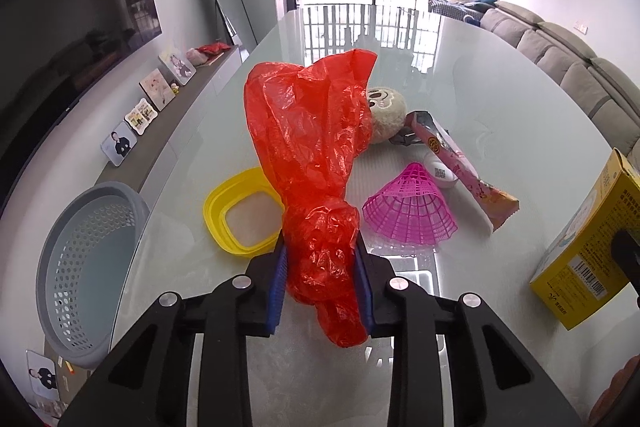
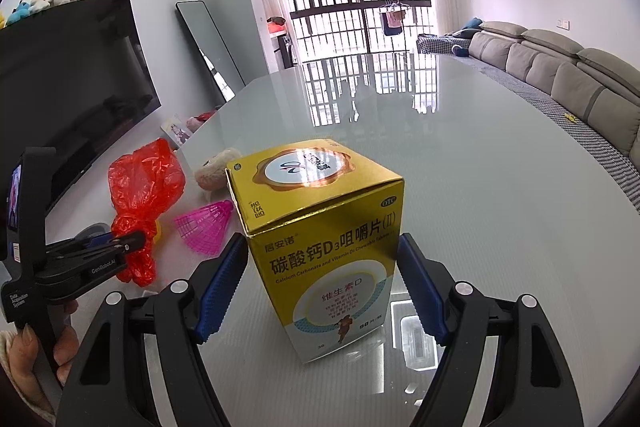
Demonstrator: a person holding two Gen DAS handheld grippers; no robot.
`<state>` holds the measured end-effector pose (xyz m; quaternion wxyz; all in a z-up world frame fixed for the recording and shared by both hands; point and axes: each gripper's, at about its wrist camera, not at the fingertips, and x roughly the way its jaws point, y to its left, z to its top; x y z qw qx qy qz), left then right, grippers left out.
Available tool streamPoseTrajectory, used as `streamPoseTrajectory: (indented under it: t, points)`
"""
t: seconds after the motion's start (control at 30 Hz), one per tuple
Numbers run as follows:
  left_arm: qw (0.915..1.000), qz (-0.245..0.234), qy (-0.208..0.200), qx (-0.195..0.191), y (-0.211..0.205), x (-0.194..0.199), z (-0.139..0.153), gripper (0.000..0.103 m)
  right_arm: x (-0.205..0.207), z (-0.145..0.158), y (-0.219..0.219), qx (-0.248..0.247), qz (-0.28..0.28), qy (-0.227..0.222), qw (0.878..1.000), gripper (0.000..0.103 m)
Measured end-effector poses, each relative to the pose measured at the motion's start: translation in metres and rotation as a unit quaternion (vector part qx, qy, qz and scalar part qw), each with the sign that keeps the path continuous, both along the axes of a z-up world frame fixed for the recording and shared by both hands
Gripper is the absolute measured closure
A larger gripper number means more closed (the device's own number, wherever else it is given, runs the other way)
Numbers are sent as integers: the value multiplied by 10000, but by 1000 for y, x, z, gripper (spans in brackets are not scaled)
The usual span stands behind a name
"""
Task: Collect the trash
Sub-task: 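Grasp the red plastic bag with the left tool while the right tool holds the box, then carry the red bag and yellow box with both tools over the grey basket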
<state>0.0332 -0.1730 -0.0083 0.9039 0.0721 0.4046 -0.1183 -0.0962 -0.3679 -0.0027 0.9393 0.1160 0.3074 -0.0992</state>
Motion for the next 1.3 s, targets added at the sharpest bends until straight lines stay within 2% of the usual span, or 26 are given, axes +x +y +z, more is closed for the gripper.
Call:
streamPoseTrajectory:
  t: [0.6, 1.3]
  points:
    - [9991, -330, -231, -135, 23, -26, 29, 74, -24, 12, 16, -57, -184, -61, 9998, 31]
    - [9988, -330, -229, -280, 67, -48, 30, 74, -29, 23, 44, -142, 39, -25, 9999, 31]
